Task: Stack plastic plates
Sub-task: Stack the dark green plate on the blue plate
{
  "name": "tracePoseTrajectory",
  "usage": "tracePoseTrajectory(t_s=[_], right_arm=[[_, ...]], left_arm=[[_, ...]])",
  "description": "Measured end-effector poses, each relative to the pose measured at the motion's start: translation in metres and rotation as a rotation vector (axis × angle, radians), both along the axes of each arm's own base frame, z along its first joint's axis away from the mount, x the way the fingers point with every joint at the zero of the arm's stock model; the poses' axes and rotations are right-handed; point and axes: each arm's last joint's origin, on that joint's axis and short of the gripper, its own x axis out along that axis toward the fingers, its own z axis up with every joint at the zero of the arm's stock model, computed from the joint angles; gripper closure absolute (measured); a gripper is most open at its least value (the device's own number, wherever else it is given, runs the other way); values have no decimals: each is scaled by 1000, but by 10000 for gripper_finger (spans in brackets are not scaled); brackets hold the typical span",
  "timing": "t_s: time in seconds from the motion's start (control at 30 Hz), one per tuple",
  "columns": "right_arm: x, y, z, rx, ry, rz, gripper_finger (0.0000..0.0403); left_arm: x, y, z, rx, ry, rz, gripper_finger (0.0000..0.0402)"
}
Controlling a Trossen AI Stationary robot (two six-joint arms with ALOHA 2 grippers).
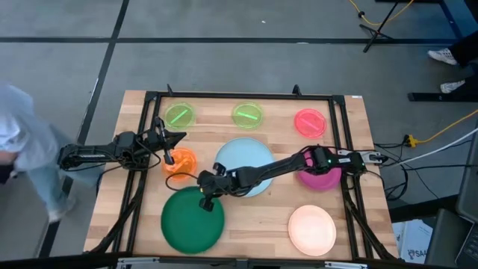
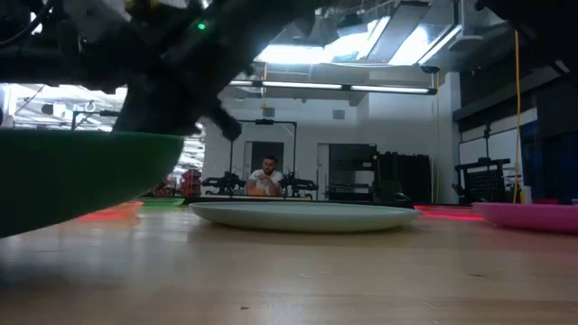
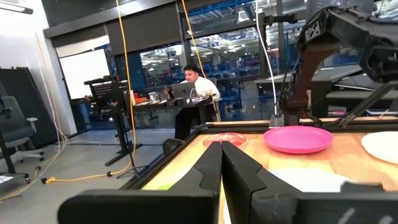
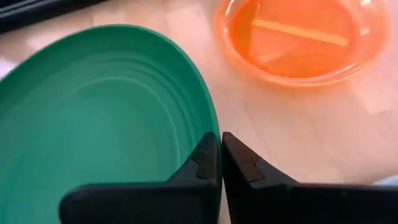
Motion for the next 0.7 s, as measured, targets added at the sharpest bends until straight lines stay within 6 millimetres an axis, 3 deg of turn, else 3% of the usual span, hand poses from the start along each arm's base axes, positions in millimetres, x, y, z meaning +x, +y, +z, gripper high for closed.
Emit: tracePoseTrajectory(t_s=[0.7], right_arm=[[-46,-21,45,-244,229,-132,403]], left_arm=[[0,0,-1,-1,8,0,397]])
